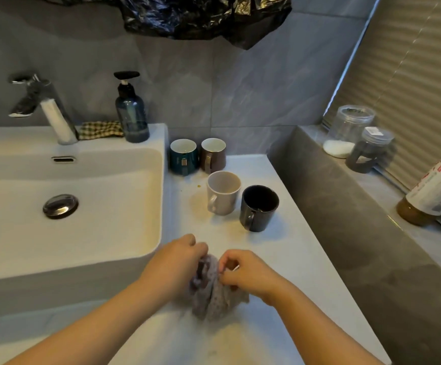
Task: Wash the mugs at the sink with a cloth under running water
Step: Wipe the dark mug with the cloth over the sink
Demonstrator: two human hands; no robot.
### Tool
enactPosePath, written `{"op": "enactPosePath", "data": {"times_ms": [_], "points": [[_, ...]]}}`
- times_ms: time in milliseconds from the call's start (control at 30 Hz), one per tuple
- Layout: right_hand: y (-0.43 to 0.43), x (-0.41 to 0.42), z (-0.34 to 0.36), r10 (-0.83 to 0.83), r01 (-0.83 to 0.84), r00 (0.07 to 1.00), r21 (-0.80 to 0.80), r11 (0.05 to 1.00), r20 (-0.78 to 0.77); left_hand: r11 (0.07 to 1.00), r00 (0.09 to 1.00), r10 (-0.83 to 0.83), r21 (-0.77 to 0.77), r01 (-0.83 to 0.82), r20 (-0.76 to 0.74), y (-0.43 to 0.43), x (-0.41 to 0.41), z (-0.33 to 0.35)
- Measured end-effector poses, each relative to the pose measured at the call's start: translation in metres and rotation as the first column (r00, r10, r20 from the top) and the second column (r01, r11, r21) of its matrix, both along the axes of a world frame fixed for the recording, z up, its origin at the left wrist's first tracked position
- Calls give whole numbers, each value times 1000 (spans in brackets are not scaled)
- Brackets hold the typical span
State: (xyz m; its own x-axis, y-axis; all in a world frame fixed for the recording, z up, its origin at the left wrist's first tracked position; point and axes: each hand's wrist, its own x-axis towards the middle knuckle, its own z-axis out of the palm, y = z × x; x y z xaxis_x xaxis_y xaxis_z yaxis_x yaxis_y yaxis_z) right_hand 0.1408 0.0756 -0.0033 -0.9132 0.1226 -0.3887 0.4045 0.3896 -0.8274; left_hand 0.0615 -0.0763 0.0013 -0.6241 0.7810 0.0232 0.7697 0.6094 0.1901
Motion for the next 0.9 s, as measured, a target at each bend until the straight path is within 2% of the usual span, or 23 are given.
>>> {"op": "enactPosePath", "data": {"times_ms": [67,100,167,233,300,367,433,500,567,667,767,833,900], "points": [[-6,2,-10,106,-118,989,122,986,99,925,1000,19,-380,-14,9,1,10,-6],[-8,2,-14,149,-173,978,172,970,147,874,999,32,-486,-14,30,3,12,-9],[-9,3,-19,157,-202,965,217,955,208,803,997,42,-596,2,60,7,16,-11],[-4,1,-20,43,-85,983,236,968,178,777,992,50,-628,34,115,13,13,-8],[5,-4,-18,-160,136,983,222,965,92,822,986,62,-568,37,155,24,5,-2],[15,-12,-10,-389,385,920,86,919,40,934,960,156,-352,-66,232,38,-10,7],[25,-21,-1,-537,539,842,-51,841,54,958,861,286,-99,-270,420,52,-29,12],[33,-28,7,-606,611,791,-126,782,81,864,698,360,62,-500,620,65,-46,10],[39,-35,9,-647,653,755,-197,731,105,737,579,396,129,-663,713,75,-60,4],[43,-46,8,-663,681,729,-279,678,168,624,467,410,133,-770,784,91,-76,-5],[43,-56,4,-694,727,677,-371,578,245,593,319,316,76,-802,893,104,-83,-13],[43,-60,0,-701,733,666,-397,552,255,583,300,284,84,-808,911,110,-87,-19],[46,-64,-5,-700,726,673,-399,561,240,550,323,294,116,-827,900,114,-91,-25]]}}
